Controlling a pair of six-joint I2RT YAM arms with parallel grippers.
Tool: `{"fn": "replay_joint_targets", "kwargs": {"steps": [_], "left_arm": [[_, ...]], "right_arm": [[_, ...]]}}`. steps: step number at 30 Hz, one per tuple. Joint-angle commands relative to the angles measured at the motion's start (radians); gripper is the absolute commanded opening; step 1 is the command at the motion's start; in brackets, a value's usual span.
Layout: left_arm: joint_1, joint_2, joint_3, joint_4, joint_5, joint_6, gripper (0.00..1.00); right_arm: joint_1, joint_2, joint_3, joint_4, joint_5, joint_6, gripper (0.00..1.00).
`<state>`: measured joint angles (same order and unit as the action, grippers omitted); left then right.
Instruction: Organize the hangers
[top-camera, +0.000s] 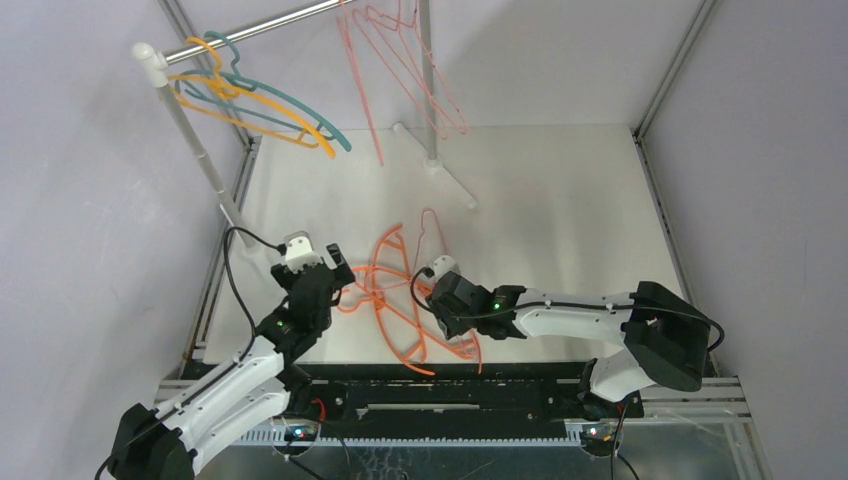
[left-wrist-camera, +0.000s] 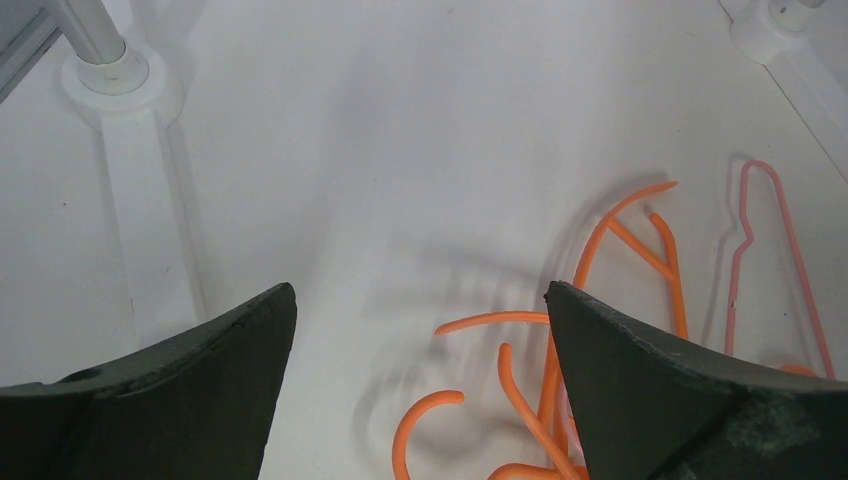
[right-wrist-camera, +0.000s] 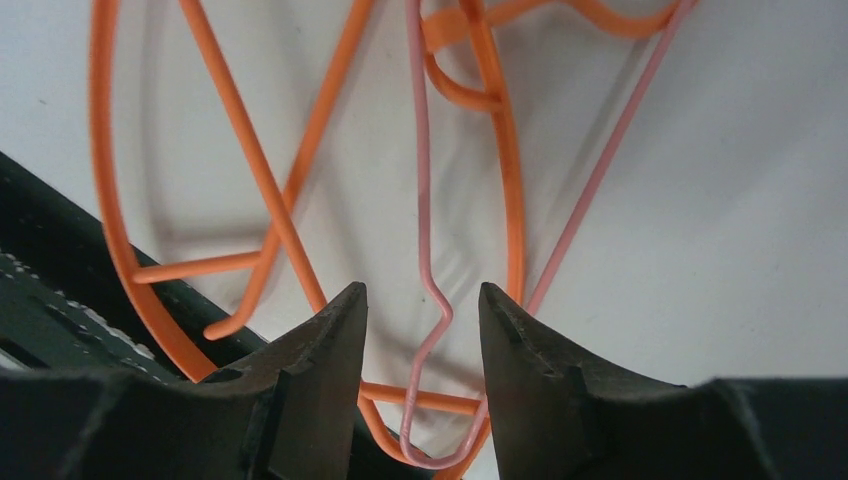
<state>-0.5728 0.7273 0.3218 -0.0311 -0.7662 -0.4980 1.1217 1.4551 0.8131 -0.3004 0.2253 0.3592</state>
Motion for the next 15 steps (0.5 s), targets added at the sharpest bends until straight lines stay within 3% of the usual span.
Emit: {"fn": "replay_joint_targets", "kwargs": {"steps": [1,15], "left_arm": [[0.004,0.006,0.027,0.031,-0.008,-0.006,1.0],[0.004,0.012,0.026,0.036,-0.004,-0.004,1.0]], "right_arm": [[0.002,-0.001,-0.034,0.043,-0.001,0.062,0.53],[-0.017,0.1,-0.061,0.118,-0.054,0.09,0.47]]}}
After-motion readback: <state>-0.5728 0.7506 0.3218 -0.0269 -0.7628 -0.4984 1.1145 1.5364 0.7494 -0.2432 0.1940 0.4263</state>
